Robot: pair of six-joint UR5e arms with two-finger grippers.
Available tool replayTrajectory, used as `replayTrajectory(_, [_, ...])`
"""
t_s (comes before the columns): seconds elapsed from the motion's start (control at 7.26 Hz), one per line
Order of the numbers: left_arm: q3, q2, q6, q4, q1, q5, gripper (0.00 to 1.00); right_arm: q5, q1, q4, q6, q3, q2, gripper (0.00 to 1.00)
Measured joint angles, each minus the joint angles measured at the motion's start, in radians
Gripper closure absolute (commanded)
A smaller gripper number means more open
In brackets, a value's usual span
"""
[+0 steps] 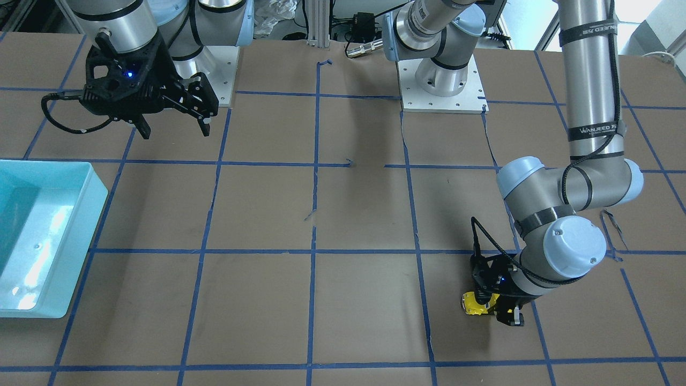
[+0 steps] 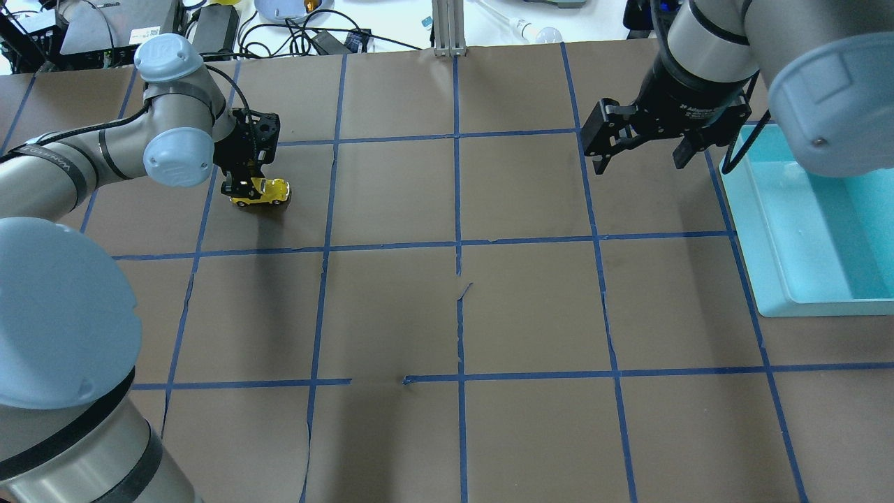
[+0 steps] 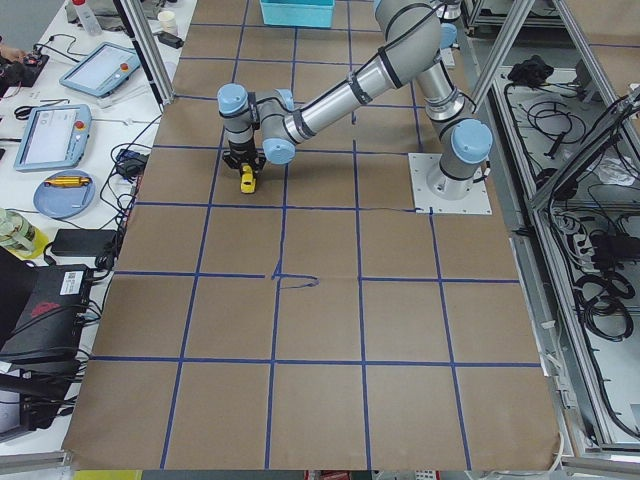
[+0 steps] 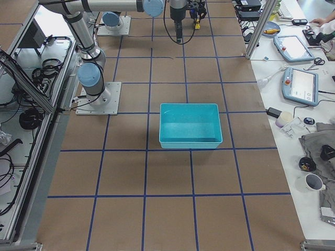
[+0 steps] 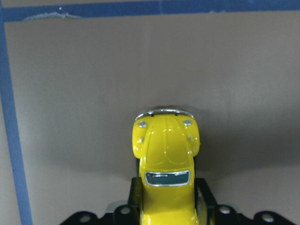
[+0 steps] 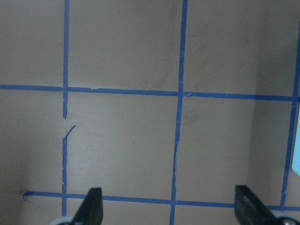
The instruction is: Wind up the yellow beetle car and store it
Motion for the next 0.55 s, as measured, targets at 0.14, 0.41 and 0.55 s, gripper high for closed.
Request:
replayTrajectory(0.14, [0.000,0.000,0.001,0.003,0.003,0.000,1.00,-0.001,0.000,-0.001,0.000,0.001,0.001,0.00])
replayTrajectory(0.41, [0.000,-0.003,0.012,0.008,0.005,0.003,1.00,-0.002,-0.002,0.005,0.000,0.003,0.002,0.00])
replayTrajectory(0.55, [0.000,-0.004,0.016,0.010,0.006,0.005,1.00,-0.002,-0.004,0.009,0.000,0.003,0.002,0.00])
